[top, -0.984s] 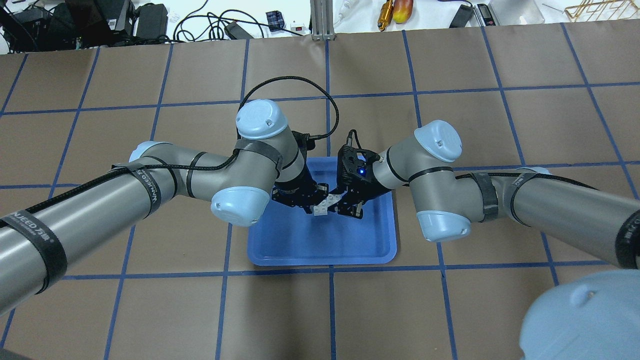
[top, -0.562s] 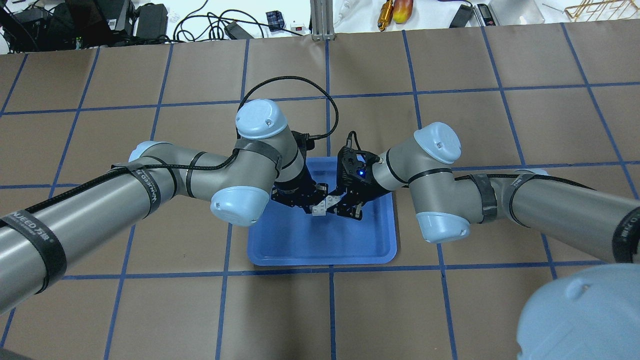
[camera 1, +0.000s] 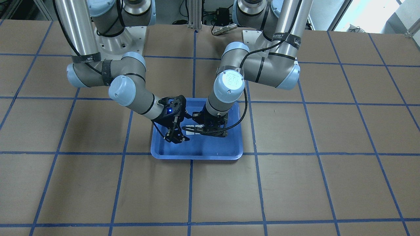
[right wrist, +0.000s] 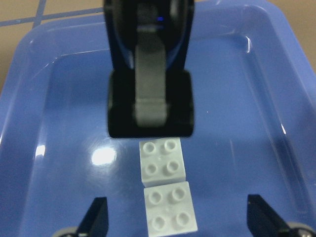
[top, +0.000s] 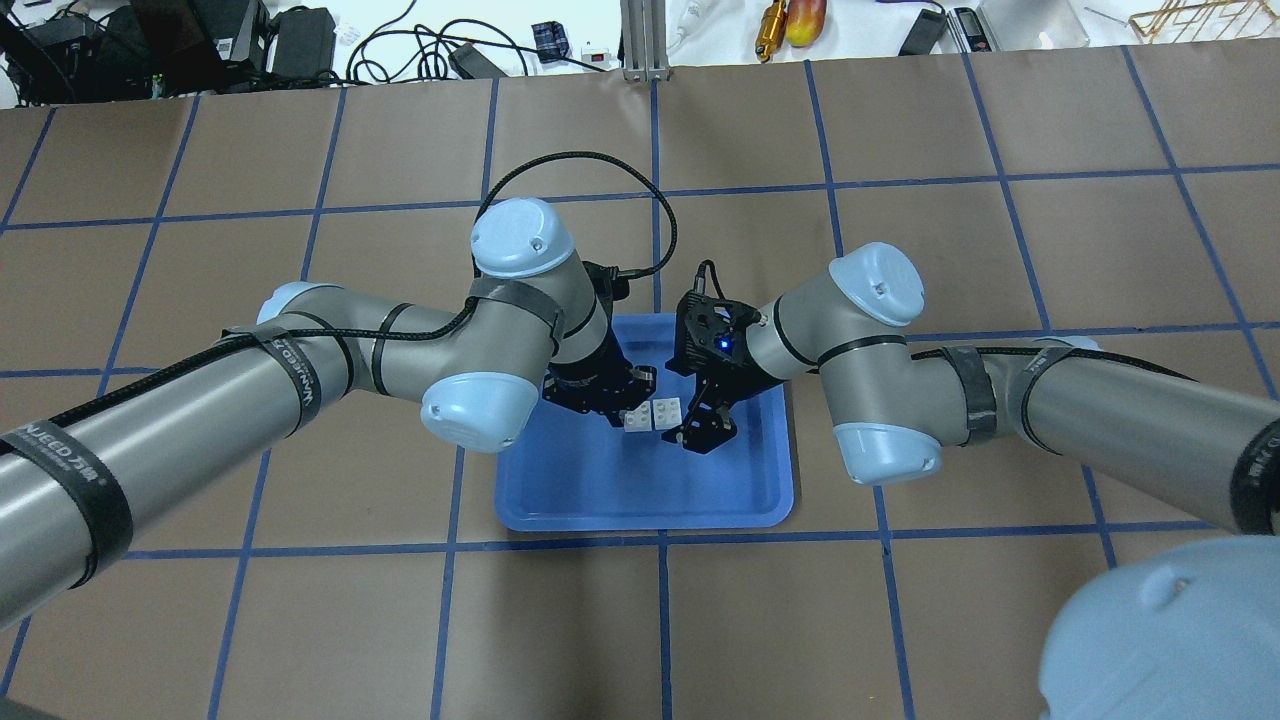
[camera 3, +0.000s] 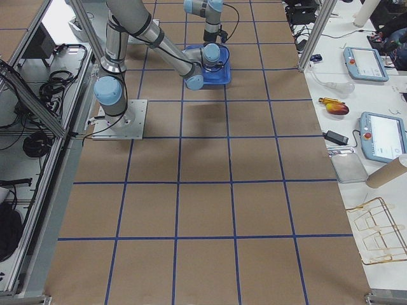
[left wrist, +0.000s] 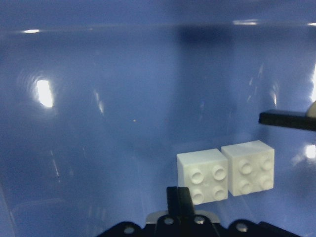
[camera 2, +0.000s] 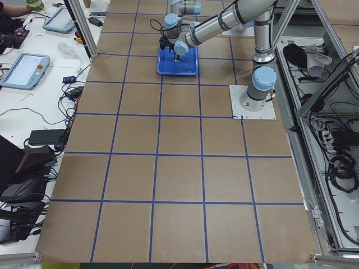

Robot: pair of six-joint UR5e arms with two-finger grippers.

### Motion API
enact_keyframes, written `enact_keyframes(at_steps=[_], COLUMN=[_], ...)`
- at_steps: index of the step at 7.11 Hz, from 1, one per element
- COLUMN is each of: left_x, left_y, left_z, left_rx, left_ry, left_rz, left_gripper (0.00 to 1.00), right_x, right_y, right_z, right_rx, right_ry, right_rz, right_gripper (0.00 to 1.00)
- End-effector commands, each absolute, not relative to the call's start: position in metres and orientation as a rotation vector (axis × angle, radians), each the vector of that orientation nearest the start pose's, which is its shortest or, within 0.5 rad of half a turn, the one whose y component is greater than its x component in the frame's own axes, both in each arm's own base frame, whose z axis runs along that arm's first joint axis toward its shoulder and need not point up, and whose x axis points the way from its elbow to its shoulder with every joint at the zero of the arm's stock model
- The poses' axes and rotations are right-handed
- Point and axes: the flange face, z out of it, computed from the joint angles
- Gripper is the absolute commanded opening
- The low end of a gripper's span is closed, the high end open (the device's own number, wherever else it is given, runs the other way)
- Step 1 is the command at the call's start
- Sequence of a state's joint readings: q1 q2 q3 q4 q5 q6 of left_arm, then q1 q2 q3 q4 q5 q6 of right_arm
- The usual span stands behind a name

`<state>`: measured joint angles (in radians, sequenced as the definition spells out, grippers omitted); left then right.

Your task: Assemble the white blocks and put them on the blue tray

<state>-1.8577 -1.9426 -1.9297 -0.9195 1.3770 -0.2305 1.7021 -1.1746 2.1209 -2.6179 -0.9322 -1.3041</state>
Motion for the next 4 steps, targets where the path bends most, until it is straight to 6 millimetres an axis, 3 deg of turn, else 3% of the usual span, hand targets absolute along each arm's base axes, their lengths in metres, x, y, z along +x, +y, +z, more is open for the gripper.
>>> enact_keyframes(at_steps=[1, 2, 3, 4], left_x=[-0.296, -0.295, -0.295, -0.294], left_y=[-0.475, -0.475, -0.476, -0.475], left_z=[0.192, 0.191, 0.190, 0.190], left_rx=[0.086, 0.081, 0.056, 0.058], left_ry=[3.302, 3.298, 3.297, 3.295], left_rz=[0.205, 0.208, 0.210, 0.214], left_gripper=[0.09, 0.09, 0.09, 0.09], right_x=[0.245, 0.229, 0.209, 0.192], right_y=[-0.493, -0.512, -0.533, -0.541], right_z=[0.197, 0.216, 0.254, 0.284], right_rx=[-1.759, -1.751, -1.712, -1.639], right_ry=[1.981, 2.047, 2.102, 2.124], right_rz=[-0.632, -0.579, -0.500, -0.392], right_gripper=[1.00, 1.00, 1.00, 1.00])
